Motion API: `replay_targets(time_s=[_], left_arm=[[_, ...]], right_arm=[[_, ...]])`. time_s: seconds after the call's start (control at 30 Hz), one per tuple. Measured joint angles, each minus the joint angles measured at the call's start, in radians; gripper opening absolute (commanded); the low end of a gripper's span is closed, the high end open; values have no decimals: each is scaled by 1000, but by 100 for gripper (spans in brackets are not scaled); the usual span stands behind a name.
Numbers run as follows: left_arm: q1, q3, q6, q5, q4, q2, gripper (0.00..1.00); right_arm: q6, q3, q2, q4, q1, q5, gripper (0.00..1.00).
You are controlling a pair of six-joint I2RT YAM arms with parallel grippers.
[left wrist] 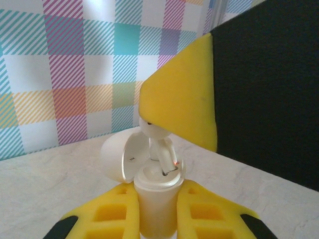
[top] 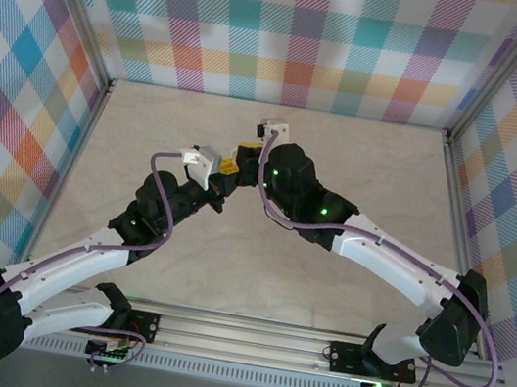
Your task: Insert the wireless bluetooth earbuds into the charging case
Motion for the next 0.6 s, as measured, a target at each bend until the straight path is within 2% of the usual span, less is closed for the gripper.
replay_targets(time_s=[0.6], left_arm=[[-1,11,0,10,-1,0,0]], right_arm=[[60,-8,-23,-3,-9,-37,0]])
